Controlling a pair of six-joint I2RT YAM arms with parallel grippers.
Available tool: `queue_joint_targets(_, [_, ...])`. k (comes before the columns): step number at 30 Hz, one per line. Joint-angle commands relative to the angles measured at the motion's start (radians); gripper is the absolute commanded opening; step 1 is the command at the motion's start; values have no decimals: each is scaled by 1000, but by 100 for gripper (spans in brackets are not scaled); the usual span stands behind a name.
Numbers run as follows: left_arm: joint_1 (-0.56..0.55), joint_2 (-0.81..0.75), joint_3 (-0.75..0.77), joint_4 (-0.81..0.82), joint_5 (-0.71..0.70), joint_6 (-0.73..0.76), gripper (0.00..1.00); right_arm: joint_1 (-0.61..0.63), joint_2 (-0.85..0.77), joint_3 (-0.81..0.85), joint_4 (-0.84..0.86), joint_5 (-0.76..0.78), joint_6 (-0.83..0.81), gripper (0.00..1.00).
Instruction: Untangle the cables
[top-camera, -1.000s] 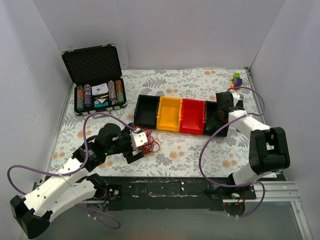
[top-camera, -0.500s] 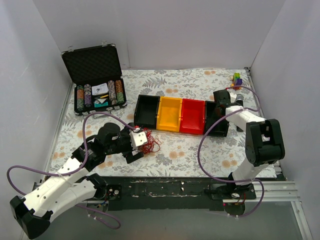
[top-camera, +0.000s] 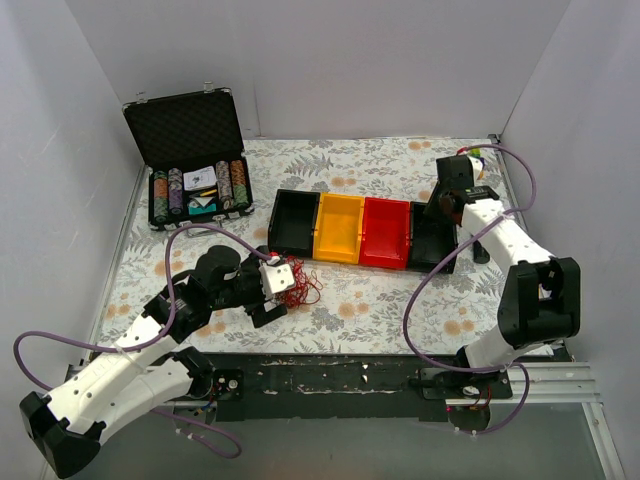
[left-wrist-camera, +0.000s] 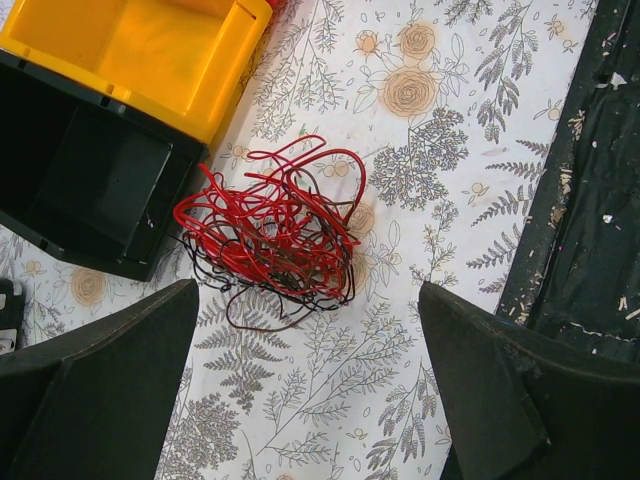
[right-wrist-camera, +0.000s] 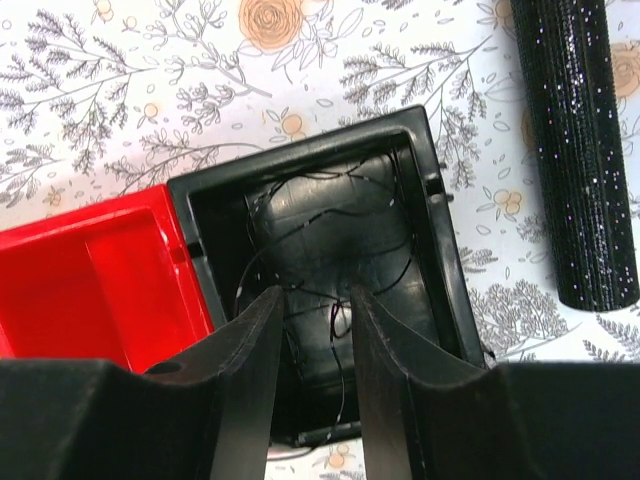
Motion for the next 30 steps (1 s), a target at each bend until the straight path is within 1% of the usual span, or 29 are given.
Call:
queue_joint_targets(1, [9, -19, 25, -11, 19, 3, 93, -2, -77, -15, -20, -37, 2, 40])
queue_joint_targets(5, [9, -18, 29, -10, 21, 3, 93, -1, -117, -15, -34, -92, 22, 38])
queue_joint_targets(12, [9, -21, 25, -14, 25, 2, 93, -1, -178, -20, -104, 18, 53, 38])
queue_joint_targets(15, [9, -21, 26, -13, 25, 2, 93, 15, -246, -57, -36, -35, 50, 35])
queue_joint_targets(17, [9, -21, 26, -16, 27, 2, 93, 34, -266, -57, -20, -57, 48, 35])
queue_joint_targets(21, [9, -19, 25, -16, 27, 3, 93, 100, -257, -29, 1, -82, 45, 33])
queue_joint_targets(25, [9, -15, 28, -14, 24, 5, 93, 113, -189, -6, -17, -77, 48, 32])
queue_joint_targets(27, [9, -16, 29, -13, 19, 3, 93, 113, -165, -18, -14, -69, 51, 24])
queue_joint_targets(29, [9, -19, 28, -16, 13, 5, 93, 113, -148, -32, -8, -56, 56, 11])
queue_joint_targets(30, [9, -19, 28, -17, 13, 5, 93, 113, -142, -40, -5, -45, 56, 8])
